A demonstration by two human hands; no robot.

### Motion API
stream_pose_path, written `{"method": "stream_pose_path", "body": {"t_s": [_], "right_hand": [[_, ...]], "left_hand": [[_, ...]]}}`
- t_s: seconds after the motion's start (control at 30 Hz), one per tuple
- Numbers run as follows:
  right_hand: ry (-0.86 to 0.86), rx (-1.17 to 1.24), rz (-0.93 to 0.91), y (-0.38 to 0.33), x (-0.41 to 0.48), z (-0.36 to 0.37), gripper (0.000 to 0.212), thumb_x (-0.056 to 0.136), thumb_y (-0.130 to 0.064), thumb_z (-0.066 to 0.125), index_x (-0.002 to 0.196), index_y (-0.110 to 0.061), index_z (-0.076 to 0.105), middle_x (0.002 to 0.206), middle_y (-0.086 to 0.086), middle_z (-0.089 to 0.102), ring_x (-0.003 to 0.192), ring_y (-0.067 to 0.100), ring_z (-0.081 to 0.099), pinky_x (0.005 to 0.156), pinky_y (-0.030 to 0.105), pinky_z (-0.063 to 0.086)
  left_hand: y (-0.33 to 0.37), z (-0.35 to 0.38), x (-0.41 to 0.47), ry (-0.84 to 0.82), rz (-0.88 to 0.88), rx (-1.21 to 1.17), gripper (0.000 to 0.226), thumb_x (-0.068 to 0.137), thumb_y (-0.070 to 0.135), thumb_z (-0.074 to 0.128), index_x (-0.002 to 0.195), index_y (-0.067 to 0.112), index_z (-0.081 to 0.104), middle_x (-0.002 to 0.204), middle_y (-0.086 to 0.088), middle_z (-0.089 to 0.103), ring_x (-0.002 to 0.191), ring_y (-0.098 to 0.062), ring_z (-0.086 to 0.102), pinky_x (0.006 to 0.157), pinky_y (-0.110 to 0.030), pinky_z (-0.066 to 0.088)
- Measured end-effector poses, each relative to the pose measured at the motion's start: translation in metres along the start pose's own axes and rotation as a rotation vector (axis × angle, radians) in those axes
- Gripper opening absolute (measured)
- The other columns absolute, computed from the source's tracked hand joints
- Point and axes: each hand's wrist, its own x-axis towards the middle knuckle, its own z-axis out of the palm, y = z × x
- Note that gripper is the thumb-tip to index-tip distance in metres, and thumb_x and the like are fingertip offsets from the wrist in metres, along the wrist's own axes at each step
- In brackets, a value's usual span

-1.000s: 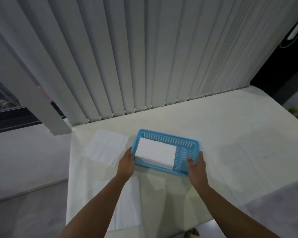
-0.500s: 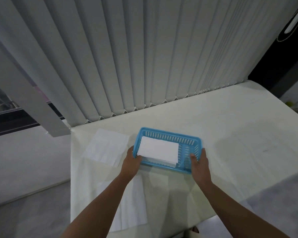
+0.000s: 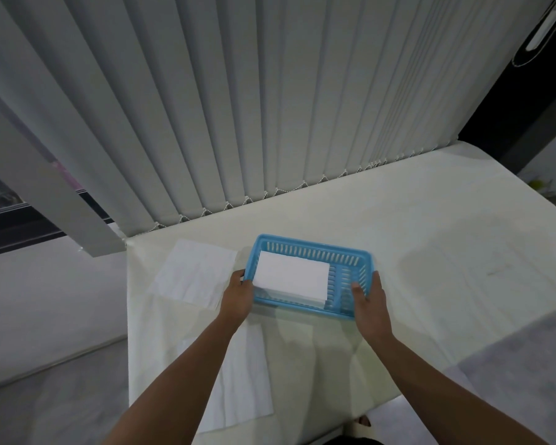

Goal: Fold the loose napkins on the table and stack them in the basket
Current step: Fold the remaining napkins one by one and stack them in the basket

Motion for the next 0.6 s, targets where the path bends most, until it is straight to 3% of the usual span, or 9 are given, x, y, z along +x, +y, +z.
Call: {"method": "stream_pose_path", "body": {"t_s": [0.07,0.13,0.23,0.37,0.47,0.6], "right_hand": [[0.009,-0.039,0.01,-0.017,-0.012,-0.004,0.082,0.08,-0.079,0.035,0.145,-0.031,0.025,0.136,0.008,0.051,0.121,0.029,0.055,0.096,0.054,0.048],[0.059,-0.155,-0.014,-0.034,-0.026,-0.007,0.071,0.092,-0.057,0.043,0.149,-0.02,0.025,0.147,0.013,0.039,0.132,0.034,0.041,0.106,0.052,0.039],[0.162,-0.408,-0.183,-0.041,-0.035,-0.01,0.061,0.094,-0.032,0.055,0.146,-0.009,0.033,0.153,0.017,0.029,0.133,0.04,0.031,0.109,0.05,0.029],[0.117,-0.606,-0.3,-0.04,-0.042,-0.005,0.049,0.088,-0.039,0.053,0.131,-0.015,0.056,0.152,0.016,0.034,0.133,0.04,0.034,0.111,0.056,0.024],[0.093,-0.703,-0.356,-0.047,-0.046,-0.001,0.037,0.086,-0.044,0.047,0.103,-0.022,0.072,0.152,0.011,0.036,0.136,0.036,0.029,0.113,0.058,0.011],[0.031,-0.787,-0.314,-0.054,-0.051,0.004,0.041,0.093,-0.047,0.04,0.098,-0.025,0.074,0.153,0.001,0.034,0.14,0.029,0.026,0.115,0.056,0.004]], "left_hand": [[0.001,-0.001,0.0,0.033,-0.022,-0.013,0.039,0.096,0.019,0.032,0.134,0.019,0.041,0.123,-0.008,0.057,0.101,-0.024,0.057,0.086,-0.038,0.05],[0.002,-0.001,-0.003,0.091,0.001,-0.036,0.039,0.097,0.018,0.033,0.136,0.021,0.038,0.124,-0.005,0.054,0.102,-0.023,0.056,0.083,-0.035,0.049],[0.005,-0.002,-0.008,0.204,0.16,-0.001,0.036,0.094,0.012,0.038,0.128,0.02,0.045,0.127,0.0,0.052,0.112,-0.022,0.054,0.091,-0.037,0.05],[-0.006,-0.003,-0.006,0.23,0.385,0.382,0.03,0.089,0.011,0.048,0.117,0.015,0.056,0.137,-0.005,0.049,0.123,-0.025,0.044,0.101,-0.038,0.04],[-0.014,-0.003,-0.007,0.191,0.378,0.61,0.038,0.088,0.026,0.052,0.126,0.021,0.051,0.15,-0.006,0.034,0.133,-0.026,0.032,0.111,-0.042,0.029],[-0.012,-0.005,-0.009,0.181,0.355,0.751,0.046,0.089,0.036,0.046,0.132,0.022,0.046,0.155,-0.007,0.025,0.138,-0.029,0.024,0.116,-0.044,0.018]]}}
